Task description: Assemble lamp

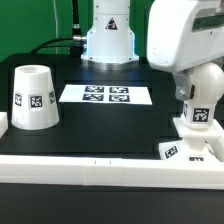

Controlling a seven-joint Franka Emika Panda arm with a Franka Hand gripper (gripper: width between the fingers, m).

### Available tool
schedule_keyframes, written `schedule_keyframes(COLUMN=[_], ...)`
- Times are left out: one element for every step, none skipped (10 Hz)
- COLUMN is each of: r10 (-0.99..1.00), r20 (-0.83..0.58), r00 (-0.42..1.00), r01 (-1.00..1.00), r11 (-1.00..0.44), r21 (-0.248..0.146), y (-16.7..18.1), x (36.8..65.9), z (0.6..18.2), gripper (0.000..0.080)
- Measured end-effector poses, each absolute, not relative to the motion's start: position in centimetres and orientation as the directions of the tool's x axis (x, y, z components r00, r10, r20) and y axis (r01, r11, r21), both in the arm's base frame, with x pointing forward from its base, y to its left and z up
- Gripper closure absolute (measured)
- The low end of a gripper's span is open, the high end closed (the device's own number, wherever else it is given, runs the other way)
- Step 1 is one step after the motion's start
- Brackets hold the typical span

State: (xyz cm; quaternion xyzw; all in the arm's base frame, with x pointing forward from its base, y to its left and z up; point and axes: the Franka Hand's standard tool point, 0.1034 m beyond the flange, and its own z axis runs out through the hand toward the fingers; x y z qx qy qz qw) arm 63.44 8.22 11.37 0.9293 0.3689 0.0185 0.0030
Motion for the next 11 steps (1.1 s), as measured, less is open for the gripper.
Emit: schedule_keyframes(r10=[0.663,0.598,0.535,0.481,0.392,0.284,0.190,0.094,-0.003,-0.096,-0.169], r20=[0.033,0.035,0.036,0.037,0.044,0.057,0.061,0.060,0.058,0.054,0.049], r00=[0.748,0.801,0.844,0.876,0.919,0.957,0.980,0.994,0.998,0.994,0.984], r01=[0.663,0.598,0.535,0.481,0.392,0.285,0.192,0.096,-0.002,-0.094,-0.168], r11=[-0.748,-0.801,-0.845,-0.877,-0.920,-0.958,-0.981,-0.995,-1.000,-0.995,-0.985], r21=[0.018,0.015,0.012,0.010,0.000,-0.010,-0.016,-0.021,-0.026,-0.032,-0.039], y=[8.23,8.26,8.26,8.26,8.35,8.39,8.38,8.36,8.32,8.29,8.32], x=[63.44,63.45,63.46,63.46,63.49,63.62,63.65,63.71,63.74,63.73,63.69], z=[11.37,11.38,11.38,11.39,11.39,11.43,11.45,11.50,11.53,11.51,11.46], gripper=[0.0223,0.0223,0.0223,0.0223,0.0223,0.0223,0.0223,0.0223,0.0222,0.0222,0.0222])
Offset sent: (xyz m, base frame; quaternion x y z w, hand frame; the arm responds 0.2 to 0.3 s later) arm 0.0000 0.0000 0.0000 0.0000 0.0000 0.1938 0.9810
